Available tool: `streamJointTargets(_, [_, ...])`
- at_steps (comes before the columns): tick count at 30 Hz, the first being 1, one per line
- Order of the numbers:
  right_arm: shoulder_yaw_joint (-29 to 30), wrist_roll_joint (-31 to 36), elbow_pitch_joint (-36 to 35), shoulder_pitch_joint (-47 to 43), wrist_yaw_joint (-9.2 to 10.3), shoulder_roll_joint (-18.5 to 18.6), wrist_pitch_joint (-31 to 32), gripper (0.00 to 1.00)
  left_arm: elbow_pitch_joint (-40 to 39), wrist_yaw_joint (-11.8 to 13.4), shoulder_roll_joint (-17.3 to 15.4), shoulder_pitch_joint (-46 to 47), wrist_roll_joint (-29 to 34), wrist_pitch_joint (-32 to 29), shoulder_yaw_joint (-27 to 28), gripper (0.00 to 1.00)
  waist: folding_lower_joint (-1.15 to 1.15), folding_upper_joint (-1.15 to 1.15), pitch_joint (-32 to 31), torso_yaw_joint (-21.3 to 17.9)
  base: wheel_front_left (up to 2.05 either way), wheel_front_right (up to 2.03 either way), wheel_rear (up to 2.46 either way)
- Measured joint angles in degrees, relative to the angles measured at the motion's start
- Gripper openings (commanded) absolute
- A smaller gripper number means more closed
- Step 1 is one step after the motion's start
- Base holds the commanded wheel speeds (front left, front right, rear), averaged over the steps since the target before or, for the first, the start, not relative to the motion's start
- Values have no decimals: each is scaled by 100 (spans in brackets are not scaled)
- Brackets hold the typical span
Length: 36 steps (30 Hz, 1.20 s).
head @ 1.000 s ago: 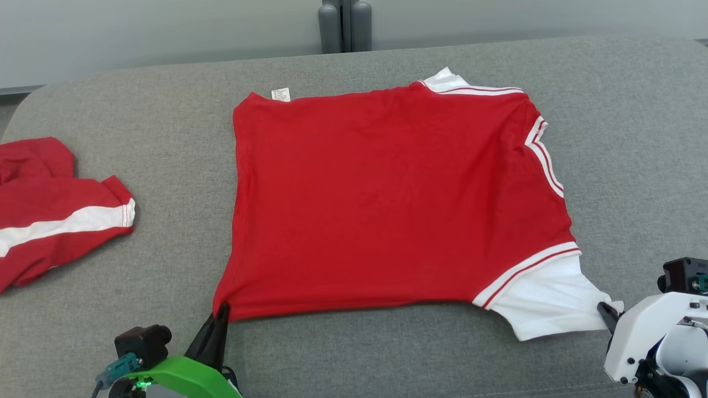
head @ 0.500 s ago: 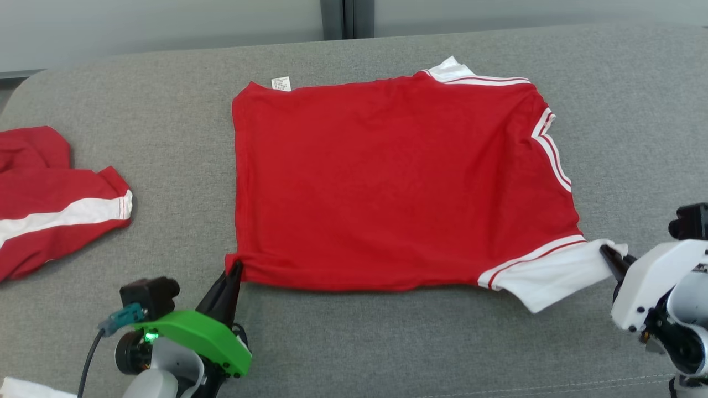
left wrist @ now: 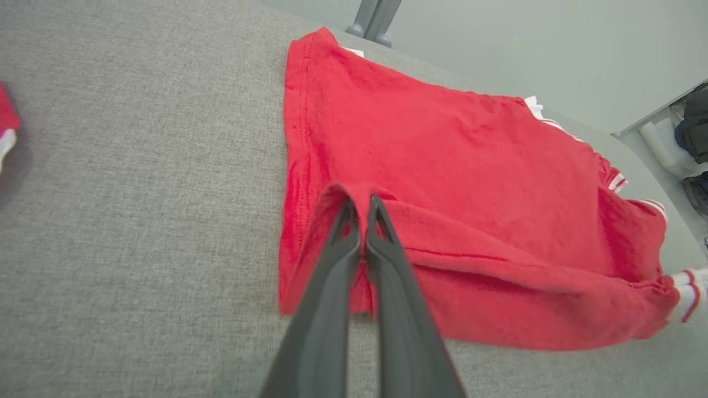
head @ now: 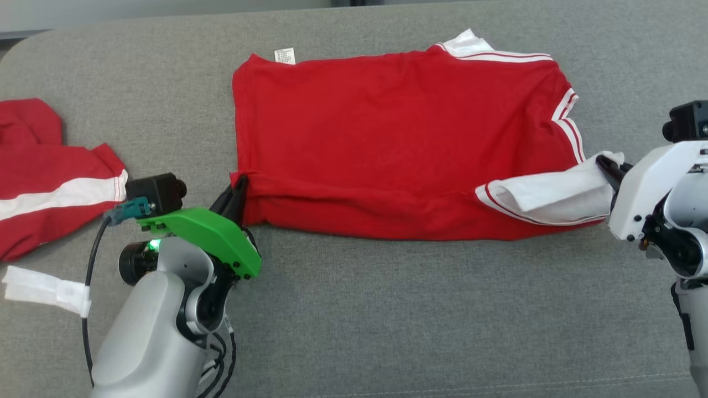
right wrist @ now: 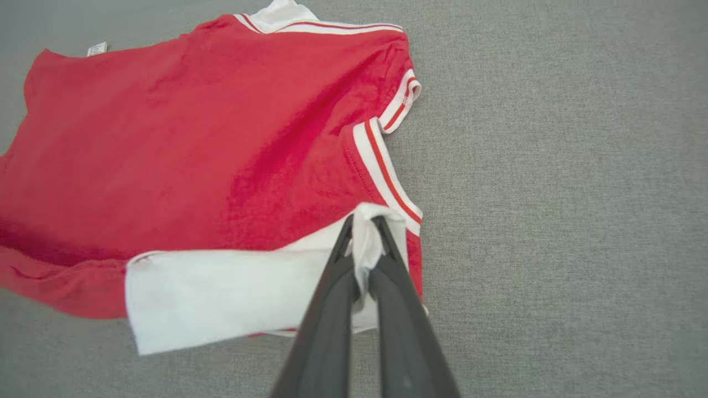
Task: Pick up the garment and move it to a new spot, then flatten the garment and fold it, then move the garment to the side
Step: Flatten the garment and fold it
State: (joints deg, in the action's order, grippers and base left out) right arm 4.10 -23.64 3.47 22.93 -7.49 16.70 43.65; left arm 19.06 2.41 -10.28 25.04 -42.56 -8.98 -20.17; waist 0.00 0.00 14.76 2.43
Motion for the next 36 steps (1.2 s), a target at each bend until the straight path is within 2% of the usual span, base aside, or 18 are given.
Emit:
streamJointTargets(6, [-390, -21, 616, 615, 0, 192, -396, 0, 686, 73, 143, 586, 96, 134, -20, 0, 0, 0, 282, 32, 0, 0, 0])
streamJointTargets(19, [-779, 131, 1317, 1311, 0, 386, -1295, 0, 1406, 48, 293, 1013, 136, 472, -34, 0, 0, 0, 592, 33, 0, 0, 0])
streamJointTargets(20, [-808, 172, 1358, 1334, 0, 390, -1382, 11, 1448, 34, 304, 1028, 136, 486, -40, 0, 0, 0, 597, 39, 0, 0, 0])
streamJointTargets(21, [-834, 198, 1397, 1363, 0, 391, -1447, 100, 1477, 32, 310, 1040, 136, 503, -43, 21, 0, 0, 600, 45, 0, 0, 0])
streamJointTargets(22, [-859, 201, 1454, 1403, 0, 382, -1503, 100, 1510, 29, 319, 1059, 136, 516, -47, 93, 0, 0, 601, 51, 0, 0, 0])
streamJointTargets(23, [-901, 190, 1495, 1422, 0, 371, -1558, 100, 1540, 29, 327, 1077, 136, 558, -49, 100, 0, 0, 598, 55, 0, 0, 0])
streamJointTargets(30, [-1001, 55, 1540, 1440, 0, 346, -1986, 100, 1652, -11, 301, 1100, 298, 1037, -71, 100, 0, 0, 473, 68, 0, 0, 0])
streamJointTargets(36, [-671, 29, 1168, 1047, 0, 397, -2193, 100, 1488, 34, 114, 654, 474, 1591, -104, 100, 0, 0, 245, 66, 0, 0, 0])
